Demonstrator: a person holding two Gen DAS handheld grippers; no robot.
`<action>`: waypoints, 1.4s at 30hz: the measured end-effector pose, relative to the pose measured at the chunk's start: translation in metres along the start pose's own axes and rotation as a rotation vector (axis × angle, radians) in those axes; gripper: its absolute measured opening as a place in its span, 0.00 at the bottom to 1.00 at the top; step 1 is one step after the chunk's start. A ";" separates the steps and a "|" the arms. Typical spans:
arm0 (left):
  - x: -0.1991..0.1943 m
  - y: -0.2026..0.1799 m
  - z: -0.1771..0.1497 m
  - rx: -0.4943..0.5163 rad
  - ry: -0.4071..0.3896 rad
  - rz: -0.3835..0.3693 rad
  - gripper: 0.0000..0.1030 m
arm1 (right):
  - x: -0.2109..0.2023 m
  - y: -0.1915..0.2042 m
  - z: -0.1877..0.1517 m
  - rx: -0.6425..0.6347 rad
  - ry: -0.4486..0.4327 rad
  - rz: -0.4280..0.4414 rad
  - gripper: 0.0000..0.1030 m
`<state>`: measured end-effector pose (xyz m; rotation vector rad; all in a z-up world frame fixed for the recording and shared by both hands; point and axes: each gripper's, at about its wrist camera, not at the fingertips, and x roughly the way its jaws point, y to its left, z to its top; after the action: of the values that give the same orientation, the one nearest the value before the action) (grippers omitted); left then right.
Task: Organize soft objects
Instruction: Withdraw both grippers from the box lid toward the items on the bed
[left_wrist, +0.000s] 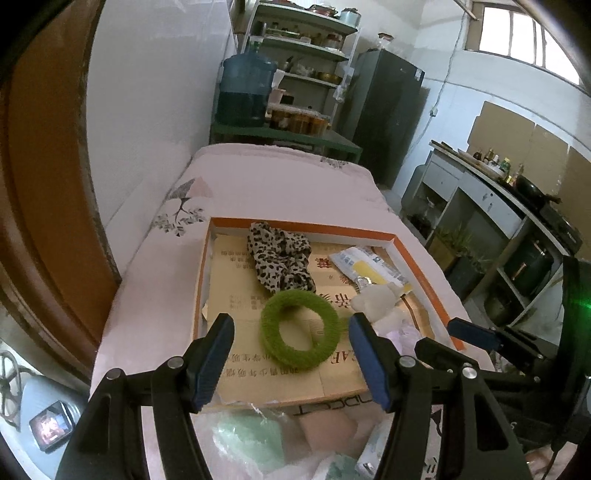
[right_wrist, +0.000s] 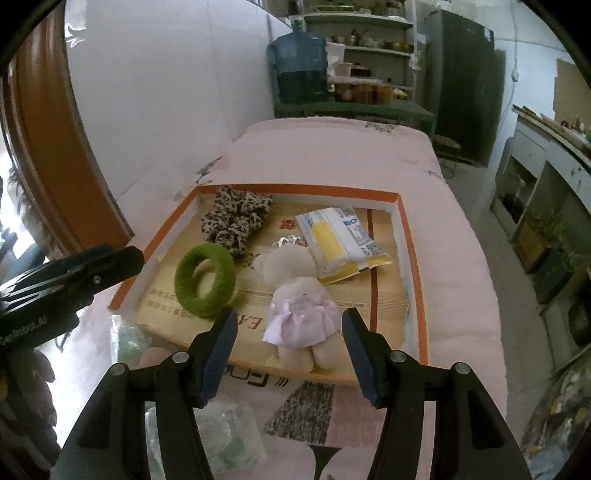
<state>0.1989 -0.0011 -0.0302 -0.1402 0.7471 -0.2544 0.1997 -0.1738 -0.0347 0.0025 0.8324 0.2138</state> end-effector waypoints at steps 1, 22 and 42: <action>-0.002 -0.001 0.000 0.000 -0.002 0.000 0.62 | -0.002 0.001 0.000 -0.001 -0.002 0.001 0.59; -0.057 -0.013 -0.013 0.017 -0.060 0.013 0.62 | -0.060 0.020 -0.017 -0.011 -0.050 -0.002 0.59; -0.091 -0.016 -0.031 0.026 -0.077 0.019 0.62 | -0.099 0.039 -0.038 -0.032 -0.075 -0.010 0.59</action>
<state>0.1100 0.0074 0.0103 -0.1172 0.6681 -0.2392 0.1005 -0.1576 0.0158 -0.0229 0.7541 0.2167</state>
